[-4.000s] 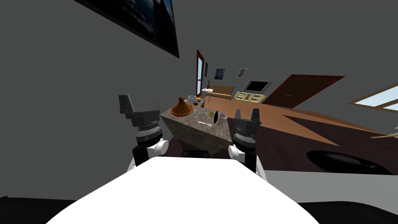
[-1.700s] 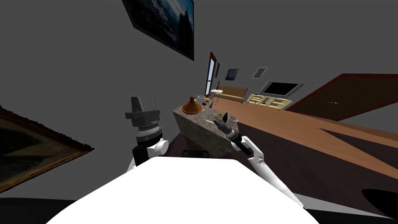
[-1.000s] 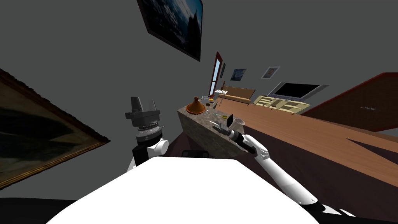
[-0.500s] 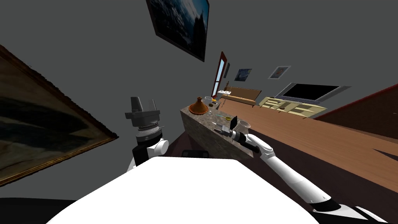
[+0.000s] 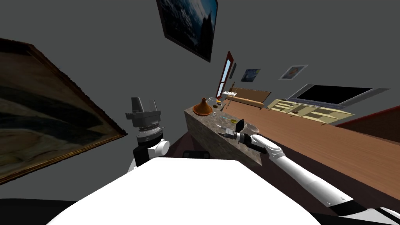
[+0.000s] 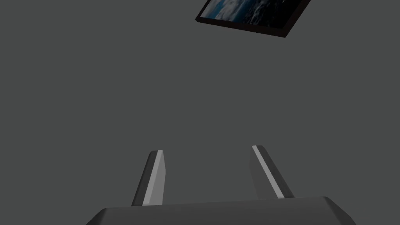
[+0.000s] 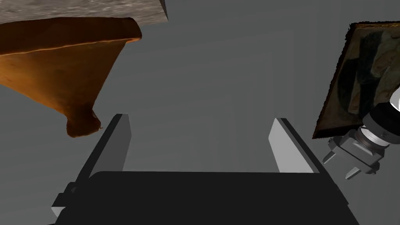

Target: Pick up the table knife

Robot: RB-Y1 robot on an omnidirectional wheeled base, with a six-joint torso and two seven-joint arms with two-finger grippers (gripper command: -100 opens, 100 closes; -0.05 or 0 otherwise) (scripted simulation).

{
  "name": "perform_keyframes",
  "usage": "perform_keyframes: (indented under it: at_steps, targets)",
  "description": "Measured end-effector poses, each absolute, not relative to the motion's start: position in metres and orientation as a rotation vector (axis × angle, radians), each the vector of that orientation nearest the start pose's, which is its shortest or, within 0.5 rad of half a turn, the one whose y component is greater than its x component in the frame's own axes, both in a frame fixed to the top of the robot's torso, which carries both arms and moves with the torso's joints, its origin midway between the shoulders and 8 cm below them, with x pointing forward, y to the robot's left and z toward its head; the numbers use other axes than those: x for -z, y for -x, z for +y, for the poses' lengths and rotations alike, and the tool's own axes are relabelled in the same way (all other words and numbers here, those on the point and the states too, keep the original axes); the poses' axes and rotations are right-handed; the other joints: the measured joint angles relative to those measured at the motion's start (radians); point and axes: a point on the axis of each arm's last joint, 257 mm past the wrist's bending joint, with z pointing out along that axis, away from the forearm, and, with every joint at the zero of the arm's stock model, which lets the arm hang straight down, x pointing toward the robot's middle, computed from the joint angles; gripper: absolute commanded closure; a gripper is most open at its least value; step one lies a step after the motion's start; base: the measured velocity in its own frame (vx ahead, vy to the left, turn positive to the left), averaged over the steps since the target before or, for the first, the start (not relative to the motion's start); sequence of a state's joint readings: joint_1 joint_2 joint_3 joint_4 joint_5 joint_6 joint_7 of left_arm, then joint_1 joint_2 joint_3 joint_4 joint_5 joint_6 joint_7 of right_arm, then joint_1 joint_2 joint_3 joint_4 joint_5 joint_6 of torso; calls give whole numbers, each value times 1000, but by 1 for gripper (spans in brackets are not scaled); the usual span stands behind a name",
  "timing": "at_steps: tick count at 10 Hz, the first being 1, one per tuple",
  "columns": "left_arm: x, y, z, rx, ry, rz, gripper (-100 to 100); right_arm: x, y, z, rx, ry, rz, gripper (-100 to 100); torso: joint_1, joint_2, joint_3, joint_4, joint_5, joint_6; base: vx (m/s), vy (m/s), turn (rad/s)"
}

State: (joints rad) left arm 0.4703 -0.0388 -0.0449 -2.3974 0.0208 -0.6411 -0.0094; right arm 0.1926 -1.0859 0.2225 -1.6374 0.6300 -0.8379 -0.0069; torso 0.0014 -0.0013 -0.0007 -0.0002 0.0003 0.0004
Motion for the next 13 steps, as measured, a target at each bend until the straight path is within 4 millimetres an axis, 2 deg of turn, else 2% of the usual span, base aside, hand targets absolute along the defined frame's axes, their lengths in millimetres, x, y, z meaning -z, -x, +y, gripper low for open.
perform_keyframes:
  at_steps: [3,5,7,9,10,11,13]
  targets:
    - [-105,-289,262,1410,469,363,0,254,-359,-289,-738,787,1897,-100,0,0,0,0,0,1,27,24,144]
    - [-105,-289,262,1410,469,363,0,272,-348,-327,-665,808,1995,-100,1,-1,-1,0,0,0,43,29,145]
    - [-105,-289,262,1410,469,363,0,287,-340,-352,-604,835,2066,-100,0,-1,0,0,0,0,30,21,106]
    - [-105,-289,262,1410,469,363,0,288,-335,-378,-549,851,2128,-100,0,0,0,0,0,0,34,25,201]
    - [-105,-289,262,1410,469,363,0,294,-330,-399,-506,854,2180,-100,1,-1,-1,0,0,0,60,34,235]
    - [-105,-289,262,1410,469,363,0,306,-315,-418,-467,857,2235,-100,1,-2,-1,0,0,0,40,24,36]
    - [-105,-289,262,1410,469,363,0,312,-311,-443,-411,859,2292,-100,1,-1,0,0,0,0,38,28,130]
